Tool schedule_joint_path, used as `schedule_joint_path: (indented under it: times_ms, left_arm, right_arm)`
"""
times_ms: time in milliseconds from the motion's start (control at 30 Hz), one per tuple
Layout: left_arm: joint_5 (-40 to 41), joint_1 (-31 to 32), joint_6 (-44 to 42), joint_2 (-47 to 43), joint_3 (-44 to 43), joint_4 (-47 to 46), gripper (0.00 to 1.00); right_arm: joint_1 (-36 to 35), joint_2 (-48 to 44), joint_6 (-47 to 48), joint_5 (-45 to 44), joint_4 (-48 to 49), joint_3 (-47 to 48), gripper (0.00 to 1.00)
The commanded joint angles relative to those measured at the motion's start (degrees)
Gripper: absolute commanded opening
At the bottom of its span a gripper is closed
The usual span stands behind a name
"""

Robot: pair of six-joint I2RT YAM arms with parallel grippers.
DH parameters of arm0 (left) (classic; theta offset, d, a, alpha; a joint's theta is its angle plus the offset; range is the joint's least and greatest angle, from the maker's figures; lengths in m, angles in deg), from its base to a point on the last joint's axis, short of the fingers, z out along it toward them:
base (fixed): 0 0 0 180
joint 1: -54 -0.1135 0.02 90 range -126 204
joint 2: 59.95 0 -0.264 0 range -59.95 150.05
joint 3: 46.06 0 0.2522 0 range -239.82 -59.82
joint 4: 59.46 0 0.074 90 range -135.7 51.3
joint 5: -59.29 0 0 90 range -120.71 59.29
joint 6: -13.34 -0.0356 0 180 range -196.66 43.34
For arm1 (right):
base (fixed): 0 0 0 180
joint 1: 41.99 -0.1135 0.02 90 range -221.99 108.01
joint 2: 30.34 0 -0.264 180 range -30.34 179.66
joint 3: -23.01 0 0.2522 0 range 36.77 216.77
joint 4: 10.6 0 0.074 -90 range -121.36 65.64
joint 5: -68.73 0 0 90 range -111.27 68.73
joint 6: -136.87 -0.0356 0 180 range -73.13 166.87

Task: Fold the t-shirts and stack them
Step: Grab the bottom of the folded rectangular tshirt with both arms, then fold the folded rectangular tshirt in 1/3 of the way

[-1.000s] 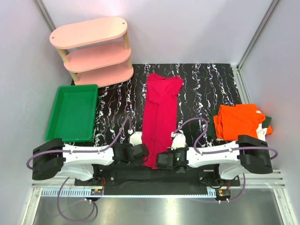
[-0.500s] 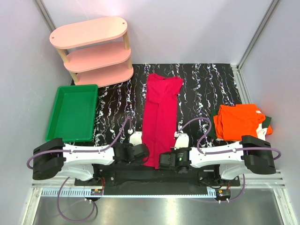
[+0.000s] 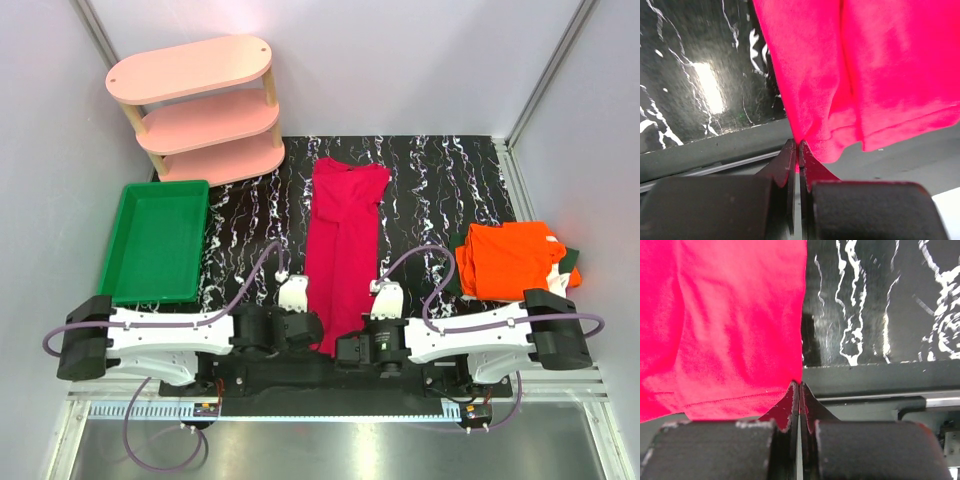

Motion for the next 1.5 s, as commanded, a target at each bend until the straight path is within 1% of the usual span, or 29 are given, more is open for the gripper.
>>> schedule_joint_path:
  times_ms: [0,167,233,333,533,600,633,733,800,833,900,933,1000,1133,1200,1300,1467]
  left_arm:
    - [7.1,0.2,-0.5,-2.7,-5.8,5.1,0.0]
    - [10.1,-0.9,-3.8,-1.7,-9.9,7.1,0.0]
    - [10.6,-2.5,-4.9,-1.0,-10.7,7.2,0.0]
    - [11.2,-5.2,-7.5,-0.8,-11.5,6.7,0.0]
    - [9.9,-12.5,-15.3,-0.1,-12.4,3.2,0.0]
    - [9.2,-15.8,-17.2,0.7,-13.1,1.1,0.0]
    - [8.4,-17.0,-19.5,1.2,-13.5,0.5,0.0]
    - [6.5,-22.6,-24.0,3.9,-15.4,-2.5,0.0]
    - [5.0,-24.7,-27.1,6.6,-17.3,-4.4,0.0]
    - [4.6,-26.6,-27.9,8.7,-18.2,-5.0,0.0]
    - [3.2,-28.6,-30.3,11.0,-20.7,-7.0,0.0]
    - [2.8,-30.4,-30.9,13.4,-21.6,-7.4,0.0]
    - [1.1,-32.3,-32.6,15.8,-24.7,-8.8,0.0]
    - [-0.5,-36.6,-34.3,22.6,-29.7,-10.5,0.0]
    - [-2.3,-38.7,-35.0,24.6,-32.4,-11.5,0.0]
    - [-3.8,-40.6,-36.0,28.3,-36.1,-11.9,0.0]
    - [-5.4,-41.8,-37.3,33.6,-41.1,-12.1,0.0]
  right_arm:
    - [-0.1,-3.4,-2.2,-8.3,-6.7,3.6,0.0]
    - [3.4,-5.4,1.4,-10.2,-7.2,4.4,0.0]
    - [5.9,-6.5,2.8,-10.7,-7.2,4.7,0.0]
    - [10.3,-8.3,8.1,-11.5,-4.6,4.5,0.0]
    - [19.1,-9.9,23.2,-10.7,4.6,4.2,0.0]
    - [21.7,-9.5,26.7,-9.8,8.4,4.6,0.0]
    - [24.4,-9.3,30.4,-9.4,9.8,4.8,0.0]
    - [30.4,-8.1,38.0,-6.7,17.3,5.7,0.0]
    - [33.8,-6.6,43.3,-4.4,20.6,6.8,0.0]
    - [36.8,-4.8,45.1,-3.5,23.6,7.3,0.0]
    - [39.9,-2.8,49.0,-1.3,26.0,9.3,0.0]
    - [42.6,-0.5,50.1,-0.6,28.2,10.1,0.0]
    - [44.5,2.0,52.9,0.9,30.0,12.7,0.0]
    - [48.4,9.1,55.3,3.5,33.7,17.0,0.0]
    - [50.1,11.1,55.9,4.9,34.6,18.9,0.0]
    - [51.8,13.9,56.3,6.2,36.5,20.5,0.0]
    - [54.0,16.7,56.7,7.4,37.8,20.9,0.0]
